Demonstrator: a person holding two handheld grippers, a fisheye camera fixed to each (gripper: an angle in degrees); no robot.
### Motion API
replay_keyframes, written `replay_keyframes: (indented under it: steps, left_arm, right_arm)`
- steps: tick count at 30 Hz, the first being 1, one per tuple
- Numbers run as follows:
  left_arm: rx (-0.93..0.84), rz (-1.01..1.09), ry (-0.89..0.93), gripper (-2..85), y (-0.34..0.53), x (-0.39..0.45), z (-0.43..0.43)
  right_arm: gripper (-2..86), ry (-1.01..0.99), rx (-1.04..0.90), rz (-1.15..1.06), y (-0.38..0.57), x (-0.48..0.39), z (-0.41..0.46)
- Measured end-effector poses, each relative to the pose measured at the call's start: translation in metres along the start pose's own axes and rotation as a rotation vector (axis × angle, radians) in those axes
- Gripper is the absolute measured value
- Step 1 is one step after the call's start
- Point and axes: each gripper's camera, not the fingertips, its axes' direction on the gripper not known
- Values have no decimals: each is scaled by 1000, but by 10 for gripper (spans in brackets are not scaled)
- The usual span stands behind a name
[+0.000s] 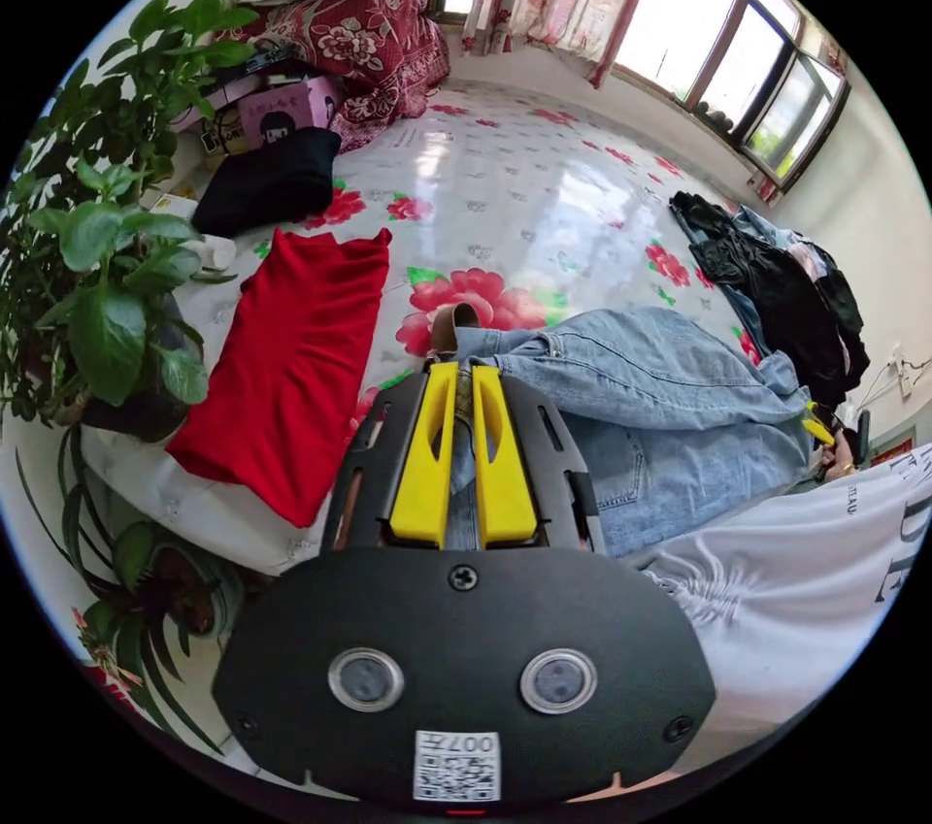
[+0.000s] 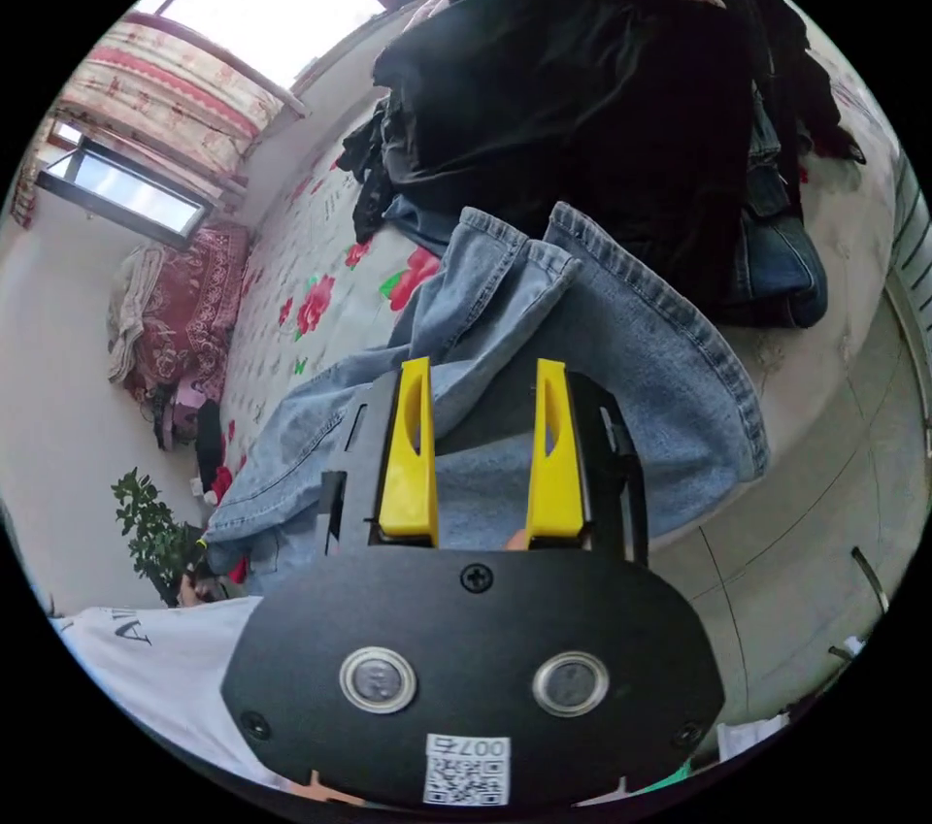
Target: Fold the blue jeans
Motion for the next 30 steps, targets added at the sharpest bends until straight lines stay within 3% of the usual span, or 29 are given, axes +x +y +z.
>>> replay_keyframes:
  steps: [5, 9, 13, 15, 20, 25, 30]
  left_arm:
    - [6, 24, -12, 8, -24, 2, 0]
    - [92, 41, 27, 7, -37, 5, -30]
    - [140, 110, 9, 14, -7, 16, -47]
    - [98, 91, 41, 21, 13, 13, -36]
    - [-203, 70, -25, 59, 62, 10, 33]
    - [-105, -183, 80, 74, 78, -23, 10]
    - [-31, -243, 42, 83, 73, -33, -9]
  right_arm:
    - [13, -89, -18, 125, -47, 22, 18]
    - [1, -248, 227, -186, -62, -27, -70]
    - [1, -178, 410, -326, -25, -19, -159]
    - [5, -160, 359, -253, -12, 11, -154]
    - [52, 15, 0, 99, 16, 98, -58]
    - [111, -36, 148, 277, 39, 134, -69]
    - [119, -6, 33, 242, 2, 132, -42]
